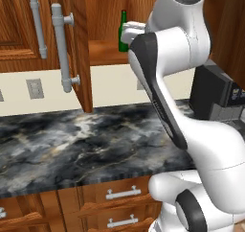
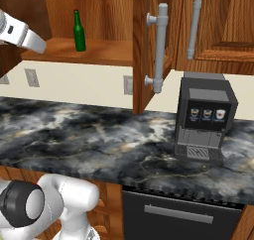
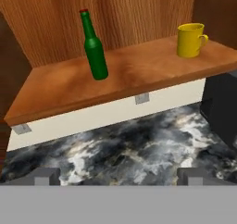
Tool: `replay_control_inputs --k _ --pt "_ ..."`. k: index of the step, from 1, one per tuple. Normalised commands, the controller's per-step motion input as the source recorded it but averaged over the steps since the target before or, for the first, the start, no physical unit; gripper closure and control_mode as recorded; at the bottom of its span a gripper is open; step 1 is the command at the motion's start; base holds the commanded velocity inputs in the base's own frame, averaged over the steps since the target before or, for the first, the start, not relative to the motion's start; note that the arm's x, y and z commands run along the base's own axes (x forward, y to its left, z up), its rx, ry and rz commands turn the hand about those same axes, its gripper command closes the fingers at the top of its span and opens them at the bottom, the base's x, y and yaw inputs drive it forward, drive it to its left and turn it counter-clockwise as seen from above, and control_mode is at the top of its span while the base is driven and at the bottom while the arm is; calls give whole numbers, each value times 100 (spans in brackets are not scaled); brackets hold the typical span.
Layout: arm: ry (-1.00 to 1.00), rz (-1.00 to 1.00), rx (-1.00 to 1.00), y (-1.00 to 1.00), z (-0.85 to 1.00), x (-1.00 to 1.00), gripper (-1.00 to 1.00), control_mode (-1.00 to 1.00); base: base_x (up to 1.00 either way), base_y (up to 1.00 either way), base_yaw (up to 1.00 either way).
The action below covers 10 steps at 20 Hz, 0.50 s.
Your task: Open the cabinet directly in front. Then move the beer and the mug to the dining counter with the candle on it.
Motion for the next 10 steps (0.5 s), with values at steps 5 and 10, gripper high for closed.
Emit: replay_control_inputs --k 5,10 --pt "11 24 -5 0 0 0 -100 -100 0 0 0" --pt "6 11 0 0 0 0 -100 -100 0 0 0"
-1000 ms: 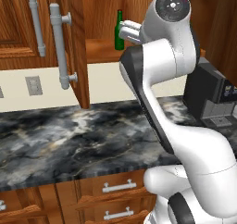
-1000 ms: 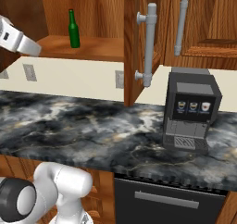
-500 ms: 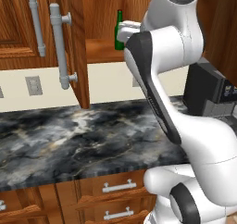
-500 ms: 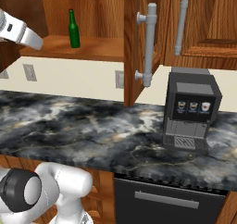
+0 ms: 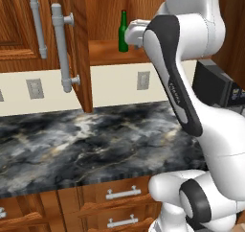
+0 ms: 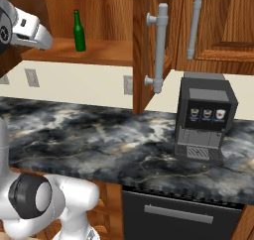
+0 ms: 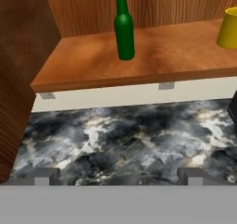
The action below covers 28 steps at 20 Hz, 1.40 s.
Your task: Open the cabinet directly in front. Then move the beer and the mug to the dining counter with the candle on it.
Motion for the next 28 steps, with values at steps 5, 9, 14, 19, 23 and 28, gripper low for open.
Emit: replay_control_inputs --k 5,9,14,19,23,28 --pt "0 0 0 0 -4 0 -100 -100 0 0 0" --pt "0 0 0 -9 0 0 -100 -100 0 0 0" --pt "-3 9 0 -54 -9 34 -100 -100 0 0 0" --pt "-1 6 0 -35 -8 45 -100 -100 0 0 0" --pt "0 0 0 -1 -13 46 -100 -100 0 0 0" --pt "0 0 -1 3 -15 56 -100 -100 0 0 0"
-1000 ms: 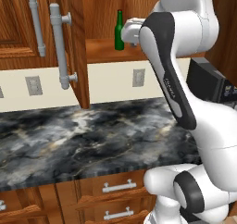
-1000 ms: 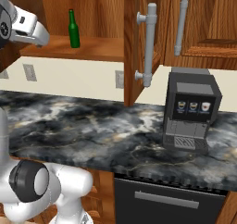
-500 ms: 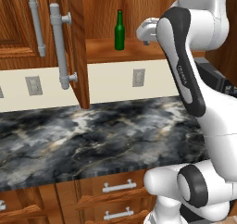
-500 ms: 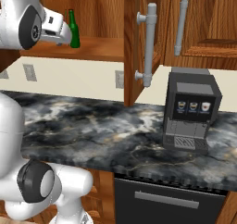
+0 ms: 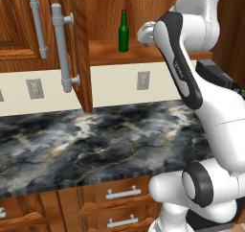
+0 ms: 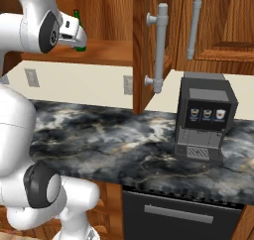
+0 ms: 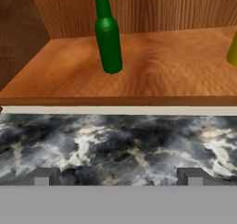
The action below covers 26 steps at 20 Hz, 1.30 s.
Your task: Open the cabinet directly in front. Then move the beer and the mug to the dining counter with the candle on it.
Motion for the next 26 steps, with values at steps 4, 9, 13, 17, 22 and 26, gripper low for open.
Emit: replay_control_inputs --k 4,9,13,17,22,26 --pt "0 0 -1 26 -9 68 -100 -100 0 0 0" --pt "0 0 0 43 0 65 -100 -100 0 0 0" --pt "0 -1 -1 10 0 54 -100 -100 0 0 0" --pt "0 0 0 0 0 47 -100 -100 0 0 0" --pt "0 0 0 0 0 55 -100 -100 0 0 0" --pt "0 0 0 0 -4 47 -100 -100 0 0 0"
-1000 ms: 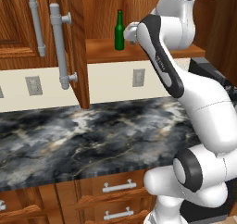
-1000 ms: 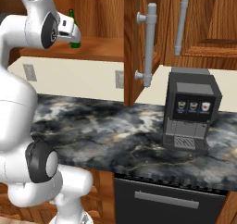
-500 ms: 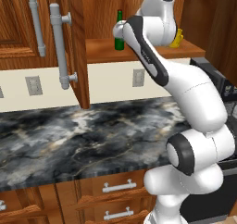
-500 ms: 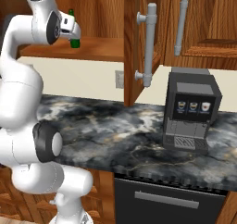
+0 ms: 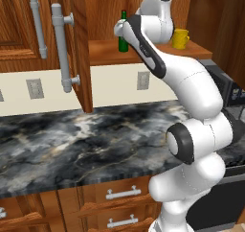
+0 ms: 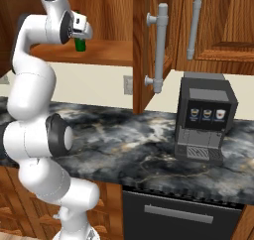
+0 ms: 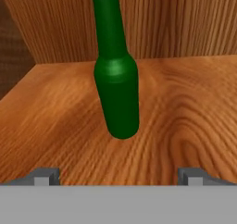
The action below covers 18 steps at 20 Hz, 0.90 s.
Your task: Open the cabinet directly in front. Then move the beer and the mug to the dining counter with the candle on it.
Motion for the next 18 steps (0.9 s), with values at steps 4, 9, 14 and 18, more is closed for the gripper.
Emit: replay_control_inputs --k 4,9,14,18 --pt "0 0 0 0 0 47 -100 -100 0 0 0" --pt "0 0 0 6 0 40 -100 -100 0 0 0" --pt "0 0 0 20 0 26 -100 -100 0 0 0" --pt "0 0 0 10 0 18 -100 -100 0 0 0"
